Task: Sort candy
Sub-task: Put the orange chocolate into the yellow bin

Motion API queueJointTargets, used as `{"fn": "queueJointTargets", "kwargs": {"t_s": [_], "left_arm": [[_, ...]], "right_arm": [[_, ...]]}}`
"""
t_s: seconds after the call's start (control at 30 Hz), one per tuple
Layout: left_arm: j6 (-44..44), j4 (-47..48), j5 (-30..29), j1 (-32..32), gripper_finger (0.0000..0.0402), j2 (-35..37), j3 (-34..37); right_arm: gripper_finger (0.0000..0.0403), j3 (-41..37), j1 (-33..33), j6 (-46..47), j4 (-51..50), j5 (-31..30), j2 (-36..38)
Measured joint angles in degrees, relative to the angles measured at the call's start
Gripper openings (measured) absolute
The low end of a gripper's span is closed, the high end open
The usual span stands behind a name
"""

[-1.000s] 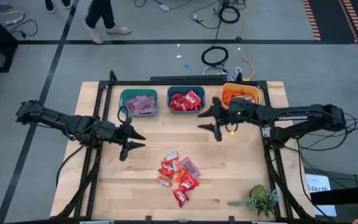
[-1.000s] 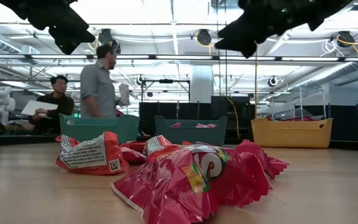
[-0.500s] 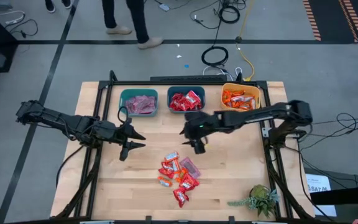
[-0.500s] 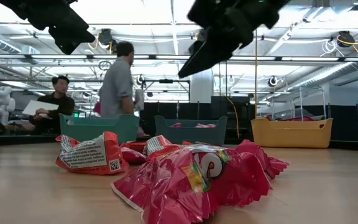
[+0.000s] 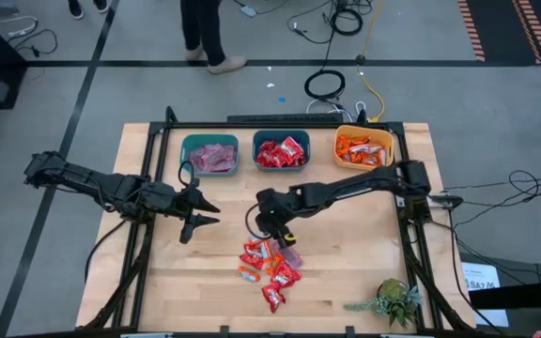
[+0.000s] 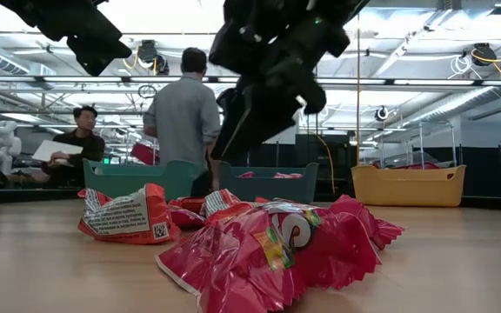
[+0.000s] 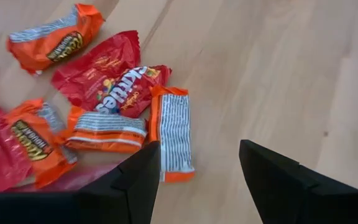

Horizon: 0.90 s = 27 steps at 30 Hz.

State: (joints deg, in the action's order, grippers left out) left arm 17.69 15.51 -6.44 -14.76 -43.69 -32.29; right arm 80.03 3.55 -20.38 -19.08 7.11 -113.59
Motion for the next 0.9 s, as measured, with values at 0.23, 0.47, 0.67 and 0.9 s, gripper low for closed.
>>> {"fn": "queueJointTargets", "kwargs": {"t_s": [0.23, 0.47, 0.67, 0.9], "left_arm": [[-0.01, 0.04, 0.21, 0.0, 0.0146, -0.02, 0.0], [-0.03, 0.12, 0.22, 0.0, 0.0146, 0.0, 0.0], [-0.04, 0.1, 0.22, 0.0, 0.0146, -0.02, 0.0], [-0.04, 0.02, 0.25, 0.0, 0.0146, 0.0, 0.0]], "right_arm": [[0.021, 0.41, 0.48, 2.42, 1.28, 0.23, -3.78], [0.021, 0.41, 1.25, 3.3, 2.58, 0.72, -7.03], [0.0207, 0.52, 1.45, 6.59, 3.04, 1.2, -9.01], [0.0087, 0.5, 1.56, 7.43, 3.15, 0.99, -8.82]]}}
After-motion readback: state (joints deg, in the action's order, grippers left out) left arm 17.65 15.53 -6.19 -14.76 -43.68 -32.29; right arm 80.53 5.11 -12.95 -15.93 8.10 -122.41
